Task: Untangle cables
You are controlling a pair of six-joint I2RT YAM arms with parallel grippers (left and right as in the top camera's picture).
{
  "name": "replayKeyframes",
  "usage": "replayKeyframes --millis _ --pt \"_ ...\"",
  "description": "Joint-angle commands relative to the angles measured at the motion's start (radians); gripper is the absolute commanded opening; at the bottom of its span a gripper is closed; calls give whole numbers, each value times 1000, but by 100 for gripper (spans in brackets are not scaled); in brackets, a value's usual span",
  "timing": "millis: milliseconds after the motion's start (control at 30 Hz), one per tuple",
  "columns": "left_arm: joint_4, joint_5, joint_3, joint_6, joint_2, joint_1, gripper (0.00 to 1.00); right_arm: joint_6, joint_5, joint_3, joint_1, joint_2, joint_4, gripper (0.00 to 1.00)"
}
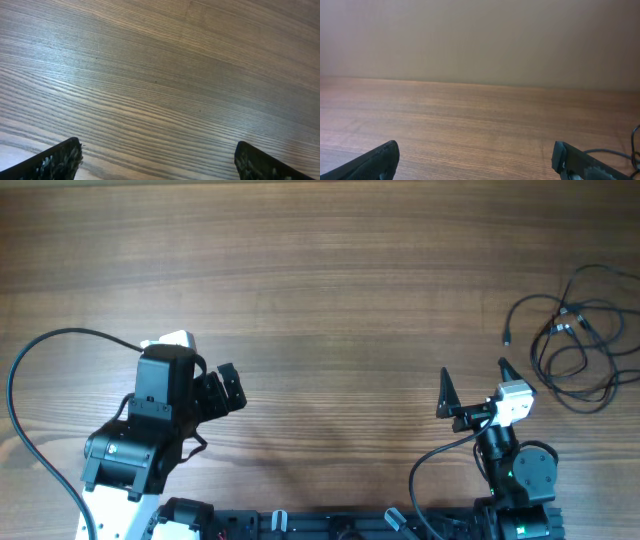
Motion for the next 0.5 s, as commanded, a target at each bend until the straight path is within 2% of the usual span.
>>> replayKeyframes --millis 0,267,367,467 --pt "2 -9 -6 2 -2 -3 100 -13 -14 -2 -2 -14 6 100" --pt "2 -9 -6 2 -2 -3 100 -5 -8 -2 -4 -13 1 100" --pt "2 -9 -6 2 -2 -3 100 69 4 -2 -18 -13 2 100" --pt "2 -9 -6 2 -2 -3 100 43 7 -2 -33 -13 2 100"
